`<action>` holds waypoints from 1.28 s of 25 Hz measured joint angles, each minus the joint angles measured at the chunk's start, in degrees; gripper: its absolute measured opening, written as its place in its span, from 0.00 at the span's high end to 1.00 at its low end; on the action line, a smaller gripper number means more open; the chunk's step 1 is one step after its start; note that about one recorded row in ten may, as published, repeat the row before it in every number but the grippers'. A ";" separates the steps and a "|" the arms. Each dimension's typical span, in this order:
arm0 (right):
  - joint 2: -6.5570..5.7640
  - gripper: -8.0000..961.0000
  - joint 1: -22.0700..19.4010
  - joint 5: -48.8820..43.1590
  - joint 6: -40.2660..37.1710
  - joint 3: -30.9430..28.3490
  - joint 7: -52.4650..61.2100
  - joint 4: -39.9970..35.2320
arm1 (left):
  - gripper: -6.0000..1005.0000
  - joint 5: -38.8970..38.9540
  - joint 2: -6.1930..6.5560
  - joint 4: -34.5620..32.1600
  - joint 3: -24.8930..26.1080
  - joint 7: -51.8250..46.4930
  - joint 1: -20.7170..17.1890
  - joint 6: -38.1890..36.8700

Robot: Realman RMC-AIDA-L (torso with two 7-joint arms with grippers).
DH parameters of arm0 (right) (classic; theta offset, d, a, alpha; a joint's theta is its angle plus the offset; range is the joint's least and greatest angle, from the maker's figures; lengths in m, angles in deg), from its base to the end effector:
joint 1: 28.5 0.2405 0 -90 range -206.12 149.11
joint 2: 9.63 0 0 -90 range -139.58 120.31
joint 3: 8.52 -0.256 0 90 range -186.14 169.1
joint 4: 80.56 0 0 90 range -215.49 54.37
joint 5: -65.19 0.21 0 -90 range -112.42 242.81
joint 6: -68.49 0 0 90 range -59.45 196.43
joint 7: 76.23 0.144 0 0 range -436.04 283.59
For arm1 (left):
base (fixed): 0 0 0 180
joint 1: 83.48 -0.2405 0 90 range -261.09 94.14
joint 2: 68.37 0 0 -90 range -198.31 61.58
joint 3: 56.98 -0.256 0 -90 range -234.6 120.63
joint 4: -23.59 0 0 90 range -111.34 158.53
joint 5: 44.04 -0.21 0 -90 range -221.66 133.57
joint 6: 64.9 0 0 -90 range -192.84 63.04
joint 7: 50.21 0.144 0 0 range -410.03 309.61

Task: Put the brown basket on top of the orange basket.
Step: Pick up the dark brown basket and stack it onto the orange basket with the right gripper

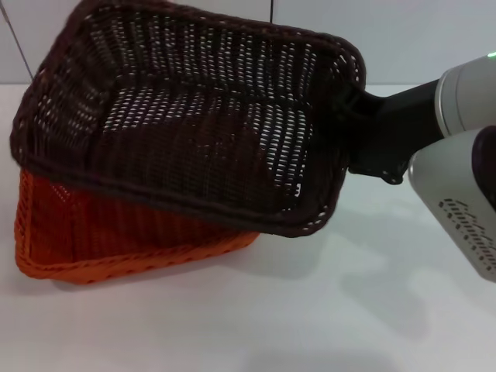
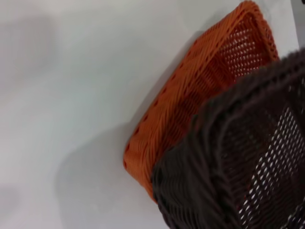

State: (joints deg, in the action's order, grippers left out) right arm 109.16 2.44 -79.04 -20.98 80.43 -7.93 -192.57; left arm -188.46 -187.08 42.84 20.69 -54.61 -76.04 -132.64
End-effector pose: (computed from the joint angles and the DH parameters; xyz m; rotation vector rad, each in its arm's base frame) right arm 0.0574 0.3156 0.0333 -2.2812 -1.5696 -0.5886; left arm -0.3995 0.2556 0.0457 -1.1831 -0.6256 -0.5793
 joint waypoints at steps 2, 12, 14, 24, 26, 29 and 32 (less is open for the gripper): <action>0.00 0.80 -0.28 1.29 0.41 -1.22 -3.02 1.02 | 0.23 0.02 -0.01 0.01 -0.13 0.00 0.12 0.00; -0.07 0.80 1.23 3.52 5.00 -5.00 -16.58 11.12 | 0.23 0.03 -0.11 0.01 -0.86 0.00 0.38 -0.18; -0.04 0.80 1.81 3.71 5.96 -5.34 -18.67 13.00 | 0.23 0.03 -0.12 0.01 -0.86 0.00 0.38 -0.22; 0.07 0.80 2.34 7.03 10.44 -4.99 -24.69 16.43 | 0.23 0.01 -0.29 0.08 -0.86 0.00 0.36 -0.82; 0.15 0.80 1.68 8.89 10.61 -4.85 -26.85 16.57 | 0.23 0.01 -0.29 0.09 -0.85 0.00 0.62 -0.61; 0.20 0.80 1.17 9.74 10.71 -3.98 -28.14 16.79 | 0.23 0.01 -0.29 0.09 -0.80 0.00 0.78 -0.61; 0.16 0.80 1.14 9.71 10.80 -3.42 -28.39 18.22 | 0.23 0.43 -0.29 0.09 -0.47 0.00 0.83 -1.01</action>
State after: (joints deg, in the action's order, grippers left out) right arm 109.32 3.58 -69.33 -10.17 77.01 -36.32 -174.35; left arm -188.03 -187.37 42.93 20.22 -54.60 -75.21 -133.65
